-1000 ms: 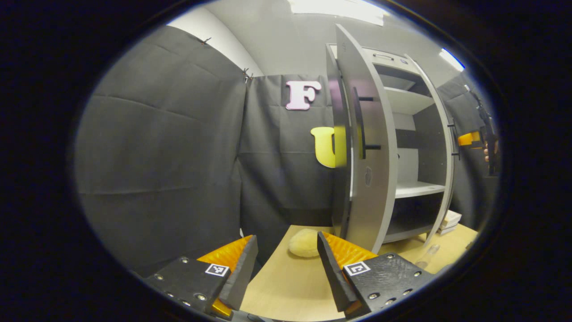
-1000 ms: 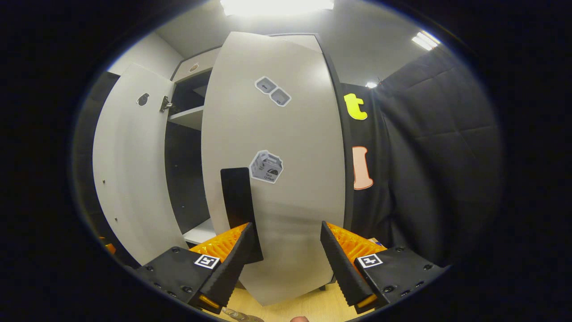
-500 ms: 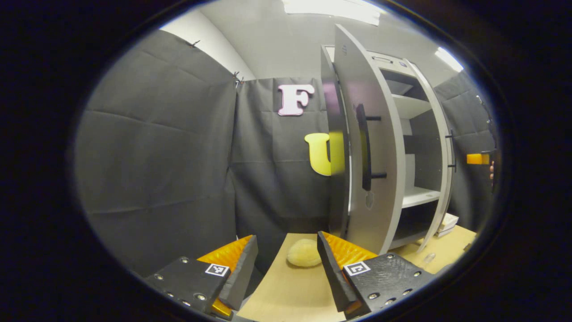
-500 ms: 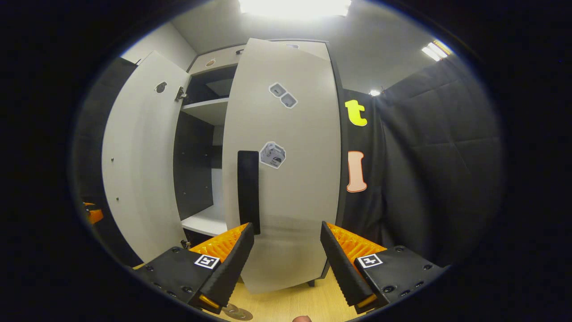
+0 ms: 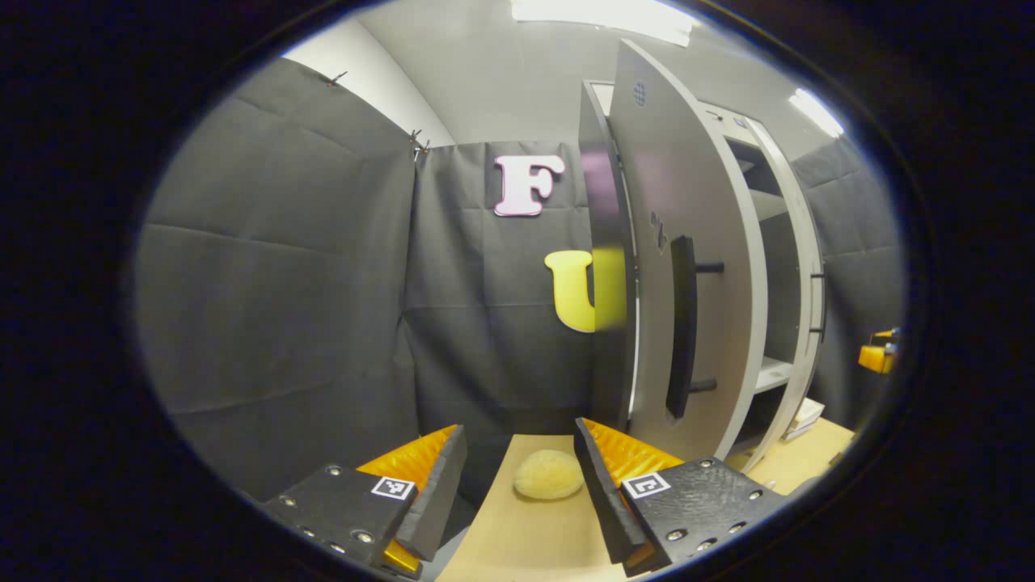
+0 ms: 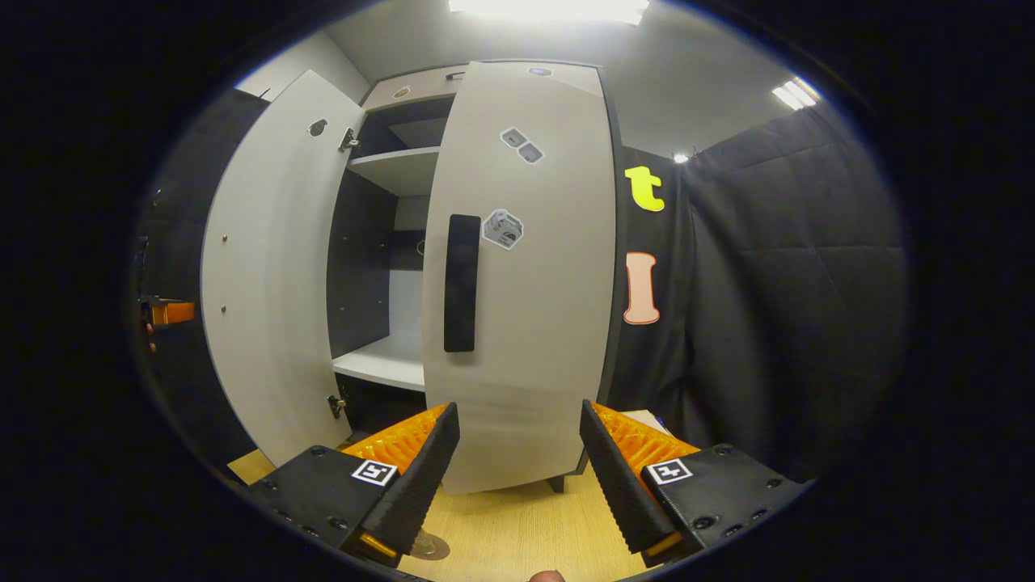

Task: Grasp the bottle in the cabinet with the left hand and place it on the coaster, then close the right door with the right hand and the left door with the left hand.

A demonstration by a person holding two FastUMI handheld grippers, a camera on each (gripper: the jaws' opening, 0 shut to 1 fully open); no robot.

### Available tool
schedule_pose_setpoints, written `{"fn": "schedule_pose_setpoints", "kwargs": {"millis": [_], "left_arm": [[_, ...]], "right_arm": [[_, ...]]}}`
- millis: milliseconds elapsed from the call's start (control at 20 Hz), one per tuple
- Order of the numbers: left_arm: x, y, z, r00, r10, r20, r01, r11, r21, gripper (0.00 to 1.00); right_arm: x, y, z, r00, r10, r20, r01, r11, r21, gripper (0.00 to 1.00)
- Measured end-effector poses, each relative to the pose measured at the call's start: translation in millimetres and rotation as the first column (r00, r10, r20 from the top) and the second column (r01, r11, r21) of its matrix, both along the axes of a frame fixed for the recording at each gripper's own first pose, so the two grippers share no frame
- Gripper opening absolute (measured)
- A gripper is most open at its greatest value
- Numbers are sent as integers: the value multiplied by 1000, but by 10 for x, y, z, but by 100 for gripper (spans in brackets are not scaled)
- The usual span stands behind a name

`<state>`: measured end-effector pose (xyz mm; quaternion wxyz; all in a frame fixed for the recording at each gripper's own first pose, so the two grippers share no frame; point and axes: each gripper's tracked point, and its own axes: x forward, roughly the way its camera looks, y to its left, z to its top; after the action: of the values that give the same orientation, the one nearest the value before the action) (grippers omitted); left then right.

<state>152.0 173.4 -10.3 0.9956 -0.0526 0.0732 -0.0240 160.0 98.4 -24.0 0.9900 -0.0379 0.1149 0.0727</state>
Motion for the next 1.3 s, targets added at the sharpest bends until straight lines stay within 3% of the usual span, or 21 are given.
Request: {"fn": "schedule_pose_setpoints", "kwargs": {"millis": [550,800,950,1000,1300], "left_arm": [[293,-467,374,998,-25,53,26,999,-27,78],[303,-476,382,999,4,50,-3,1000,-5,78],[314,-509,397,999,9,46,-10,1000,18,77],[296,-524,399,999,14,46,-15,1000,21,78],[242,-755,434,998,-14,53,14,1000,6,77]], "right_arm": [[-219,-563,-138,996,-82,-41,83,996,25,96],[-260,-877,-148,992,-119,-50,121,991,57,96],[-245,-1007,-154,990,-128,-54,132,988,83,92],[-244,-1044,-155,990,-128,-55,133,987,91,96],[-216,-1134,-194,992,-112,-58,117,990,84,96]]}}
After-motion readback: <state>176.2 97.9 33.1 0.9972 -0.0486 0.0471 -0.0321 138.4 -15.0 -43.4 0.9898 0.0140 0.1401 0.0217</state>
